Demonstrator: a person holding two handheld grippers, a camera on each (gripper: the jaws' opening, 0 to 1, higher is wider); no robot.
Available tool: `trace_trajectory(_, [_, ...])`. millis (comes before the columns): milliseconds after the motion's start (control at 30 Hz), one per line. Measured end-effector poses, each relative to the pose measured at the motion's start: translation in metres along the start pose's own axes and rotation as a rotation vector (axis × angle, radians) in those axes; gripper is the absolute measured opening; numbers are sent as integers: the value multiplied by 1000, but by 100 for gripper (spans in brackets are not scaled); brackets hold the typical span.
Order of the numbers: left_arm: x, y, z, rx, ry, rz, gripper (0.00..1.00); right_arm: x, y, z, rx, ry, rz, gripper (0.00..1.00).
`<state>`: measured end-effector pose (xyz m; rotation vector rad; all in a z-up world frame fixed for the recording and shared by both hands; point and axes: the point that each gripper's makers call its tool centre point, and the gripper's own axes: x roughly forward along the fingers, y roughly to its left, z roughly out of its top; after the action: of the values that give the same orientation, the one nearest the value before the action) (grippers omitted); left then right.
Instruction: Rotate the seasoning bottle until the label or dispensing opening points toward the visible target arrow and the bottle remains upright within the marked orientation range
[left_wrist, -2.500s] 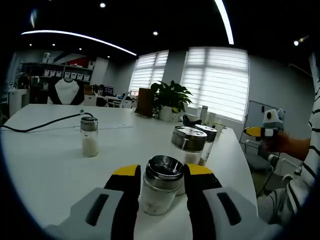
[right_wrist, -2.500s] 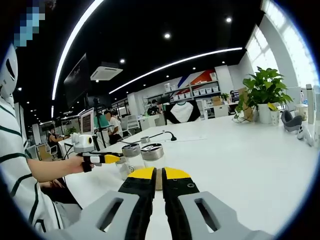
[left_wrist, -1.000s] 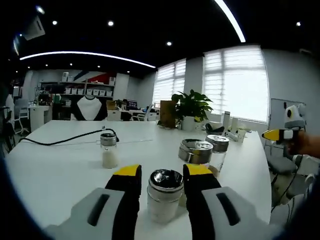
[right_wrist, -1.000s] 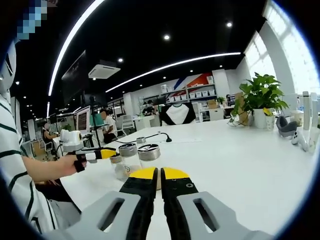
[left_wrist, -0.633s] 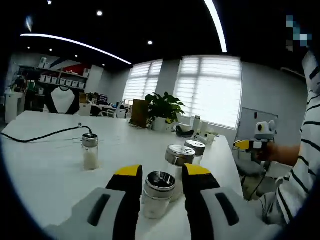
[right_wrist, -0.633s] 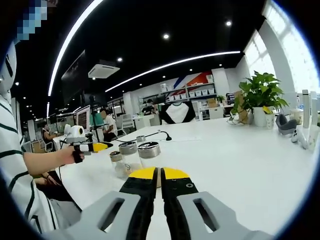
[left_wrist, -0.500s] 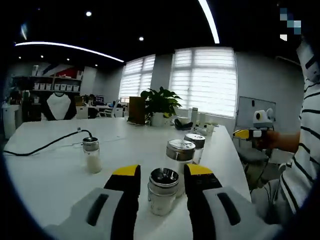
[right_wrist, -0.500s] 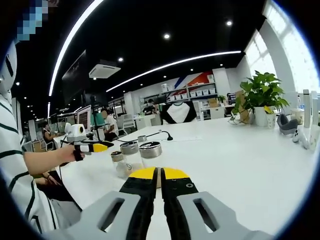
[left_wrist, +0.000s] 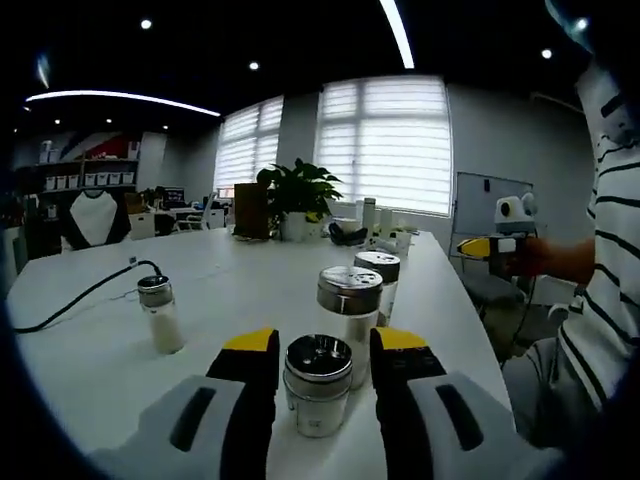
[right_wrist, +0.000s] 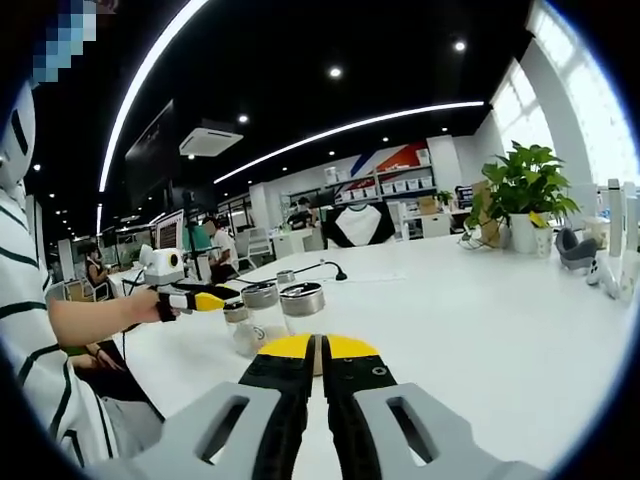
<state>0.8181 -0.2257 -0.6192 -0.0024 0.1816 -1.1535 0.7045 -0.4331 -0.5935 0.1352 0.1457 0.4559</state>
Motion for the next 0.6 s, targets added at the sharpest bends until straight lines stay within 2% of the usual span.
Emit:
trace_trajectory(400, [8, 2, -20, 14, 72, 21, 36, 0, -1, 4, 1, -7, 4, 0])
trace_trajectory(600, [8, 3, -21, 18, 52, 64, 33, 2, -2, 2, 1, 2, 3, 0])
